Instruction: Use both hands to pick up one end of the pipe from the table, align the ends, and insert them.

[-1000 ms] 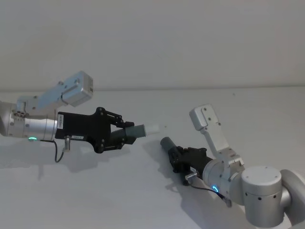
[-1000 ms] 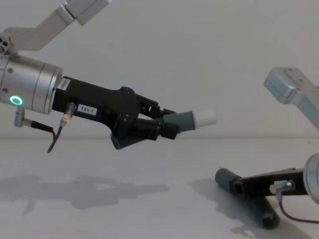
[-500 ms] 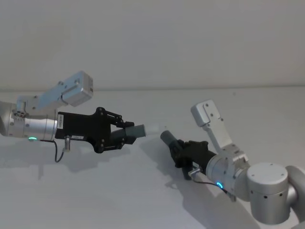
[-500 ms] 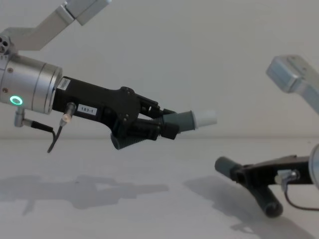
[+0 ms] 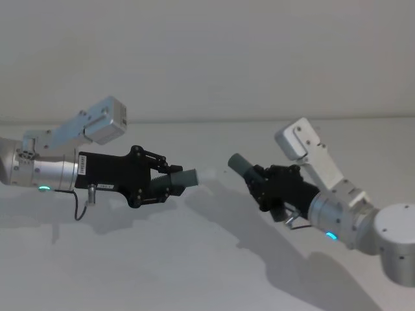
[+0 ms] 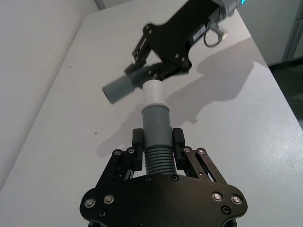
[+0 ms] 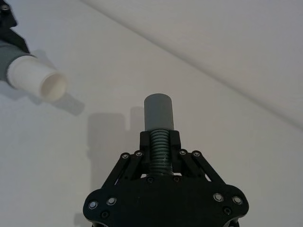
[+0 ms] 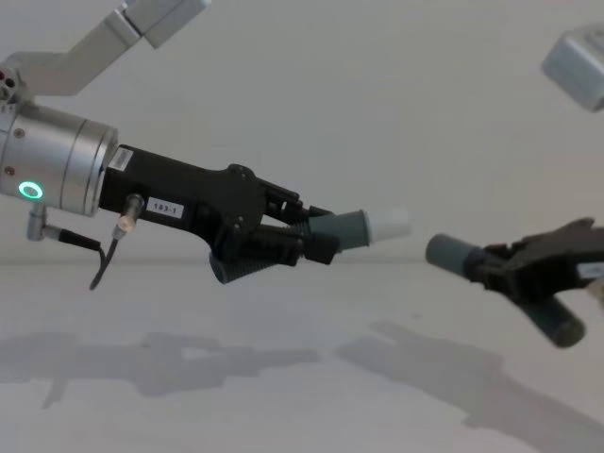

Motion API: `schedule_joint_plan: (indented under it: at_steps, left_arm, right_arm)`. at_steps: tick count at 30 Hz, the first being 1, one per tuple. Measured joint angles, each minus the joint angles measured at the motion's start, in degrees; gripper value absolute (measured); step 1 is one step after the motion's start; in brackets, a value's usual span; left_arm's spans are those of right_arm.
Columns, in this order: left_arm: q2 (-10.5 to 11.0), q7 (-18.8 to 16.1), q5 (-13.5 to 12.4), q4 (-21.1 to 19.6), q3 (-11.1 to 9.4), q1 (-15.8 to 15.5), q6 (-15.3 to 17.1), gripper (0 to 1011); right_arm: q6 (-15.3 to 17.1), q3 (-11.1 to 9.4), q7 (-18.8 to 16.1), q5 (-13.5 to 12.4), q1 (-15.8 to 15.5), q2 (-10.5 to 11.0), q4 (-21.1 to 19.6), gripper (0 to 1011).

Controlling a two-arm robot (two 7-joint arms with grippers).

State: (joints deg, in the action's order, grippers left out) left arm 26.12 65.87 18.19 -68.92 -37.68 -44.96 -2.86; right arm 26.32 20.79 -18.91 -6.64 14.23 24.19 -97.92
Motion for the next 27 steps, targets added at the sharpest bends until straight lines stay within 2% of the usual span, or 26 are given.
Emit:
schedule_joint_plan:
  at_steps: [2,4,5,8,9,12,15,16,21,27]
  left_arm:
    - [0.0,0.0,0.0,0.0,0.0,0.0,0.0,336]
    - [0.0,0.0,0.0,0.0,0.0,0.0,0.0,336]
    - [0.0,0.0,0.0,0.0,0.0,0.0,0.0,336]
    - [0.0,0.0,0.0,0.0,0.0,0.0,0.0,336]
    - [0.0,0.0,0.0,0.0,0.0,0.0,0.0,336]
    - [0.0,0.0,0.0,0.0,0.0,0.0,0.0,336]
    - [0.0,0.0,0.0,0.0,0.0,0.0,0.0,336]
    - [0.0,0.0,0.0,0.0,0.0,0.0,0.0,336]
    - [0.0,0.0,0.0,0.0,0.0,0.0,0.0,336]
    - [0.0,0.0,0.0,0.0,0.0,0.0,0.0,336]
  right_arm:
    - [-0.8,0.0,-1.0,0.3,0.2,1.1,-0.3,215]
    - [-2.3,0.0,-3.0,1.0,0.7,3.7,-1.0,215]
    - [-2.3,0.0,-3.0,1.0,0.7,3.7,-1.0,215]
    - [-4.4,0.0,-5.8,1.8,1.3,6.8,-1.7,215]
    - [-4.4,0.0,-5.8,1.8,1.3,6.8,-1.7,215]
    - [-6.4,0.0,-8.5,2.6,2.1,10.0,-2.3,215]
    - [-7.8,0.1,-10.1,3.0,2.5,11.8,-2.5,215]
    - [-8.6,0.2,-11.1,3.3,2.9,13.1,-2.6,215]
    - [-11.9,0.6,-14.7,4.4,4.4,17.0,-2.7,215]
    - [-16.4,1.5,-19.0,5.8,6.5,20.9,-2.2,215]
